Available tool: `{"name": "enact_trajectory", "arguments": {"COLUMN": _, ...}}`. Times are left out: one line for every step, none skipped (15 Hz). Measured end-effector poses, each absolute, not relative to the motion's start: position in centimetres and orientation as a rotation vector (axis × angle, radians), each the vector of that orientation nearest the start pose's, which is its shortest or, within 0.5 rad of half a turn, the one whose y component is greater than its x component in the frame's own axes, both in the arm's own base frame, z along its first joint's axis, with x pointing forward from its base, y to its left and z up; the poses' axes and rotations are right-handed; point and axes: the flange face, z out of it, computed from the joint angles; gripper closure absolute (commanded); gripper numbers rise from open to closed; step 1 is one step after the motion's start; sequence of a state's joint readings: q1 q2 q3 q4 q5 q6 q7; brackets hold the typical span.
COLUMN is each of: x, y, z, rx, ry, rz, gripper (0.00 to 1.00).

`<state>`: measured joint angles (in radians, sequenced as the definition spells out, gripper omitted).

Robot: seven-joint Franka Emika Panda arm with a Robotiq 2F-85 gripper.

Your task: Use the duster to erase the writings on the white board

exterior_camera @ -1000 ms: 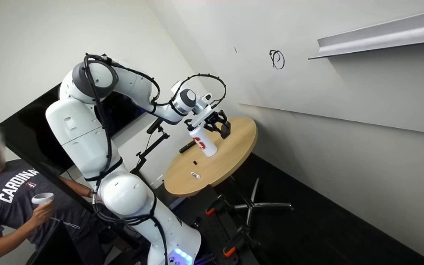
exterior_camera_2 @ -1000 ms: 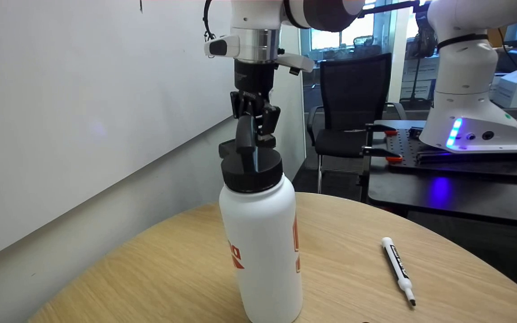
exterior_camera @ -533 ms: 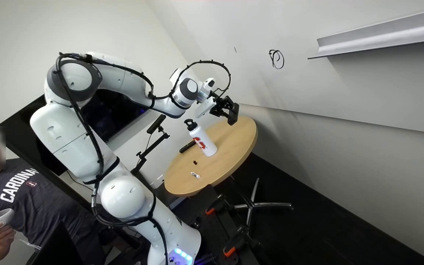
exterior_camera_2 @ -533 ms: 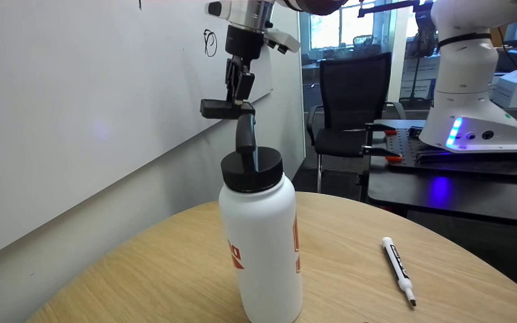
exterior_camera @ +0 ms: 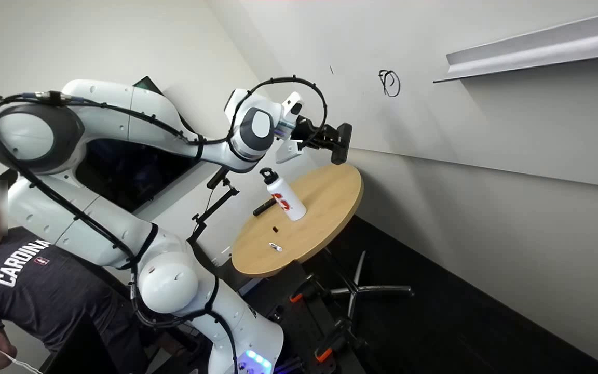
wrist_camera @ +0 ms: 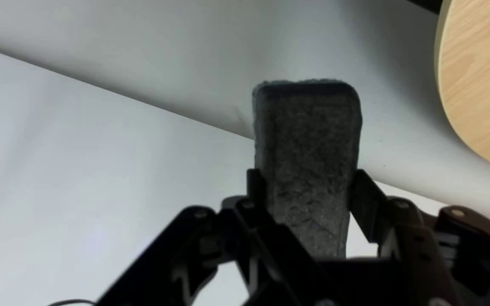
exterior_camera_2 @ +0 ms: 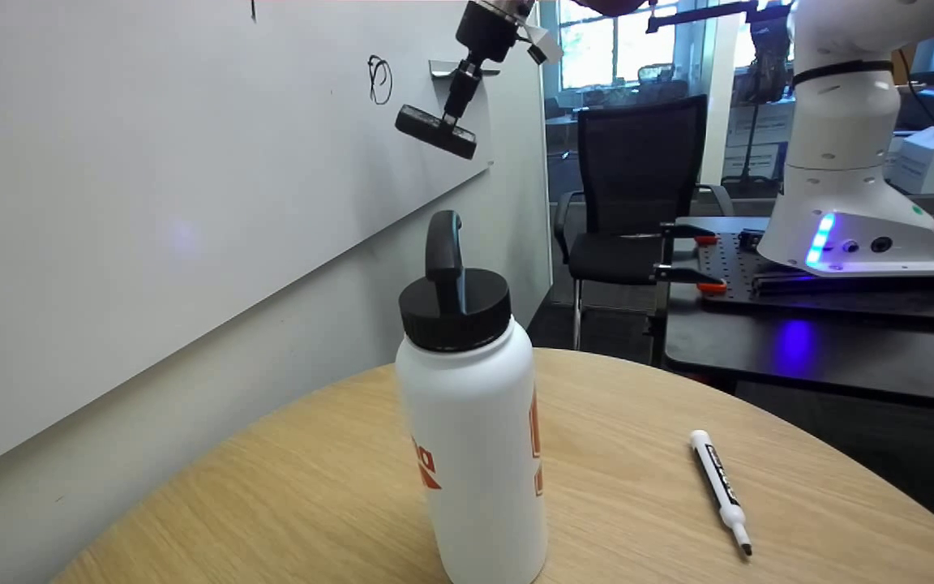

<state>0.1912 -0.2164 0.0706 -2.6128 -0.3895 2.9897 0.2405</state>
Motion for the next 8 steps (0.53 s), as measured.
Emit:
{"name": "enact_trajectory", "arguments": {"x": 43.4, "y": 13.5, "z": 39.2, "rx": -2.966, "ry": -0.514, "rz": -0.983, "gripper": 0.72}}
{"name": "enact_trajectory", "arguments": {"x": 42.9, "y": 12.5, "z": 39.6, "rx": -2.958, "ry": -0.438, "rz": -1.020, "gripper": 0.47}}
{"name": "enact_trajectory", "arguments": {"x": 42.6, "y": 11.8, "z": 40.1, "rx": -2.951, "ry": -0.371, "rz": -1.059, "gripper": 0.47}}
{"name": "enact_trajectory", "arguments": {"x": 42.4, "y": 11.1, "z": 40.6, "rx": -2.952, "ry": -0.323, "rz": -1.088, "gripper": 0.47}}
{"name": "enact_trajectory", "arguments": {"x": 42.2, "y": 10.8, "z": 40.9, "rx": -2.954, "ry": -0.299, "rz": -1.105, "gripper": 0.47}}
{"name": "enact_trajectory", "arguments": {"x": 42.1, "y": 10.8, "z": 41.1, "rx": -2.952, "ry": -0.289, "rz": -1.113, "gripper": 0.47}}
{"name": "enact_trajectory", "arguments": {"x": 42.1, "y": 10.8, "z": 41.2, "rx": -2.951, "ry": -0.288, "rz": -1.115, "gripper": 0.72}}
{"name": "enact_trajectory", "arguments": {"x": 42.0, "y": 10.9, "z": 41.2, "rx": -2.951, "ry": -0.289, "rz": -1.115, "gripper": 0.72}}
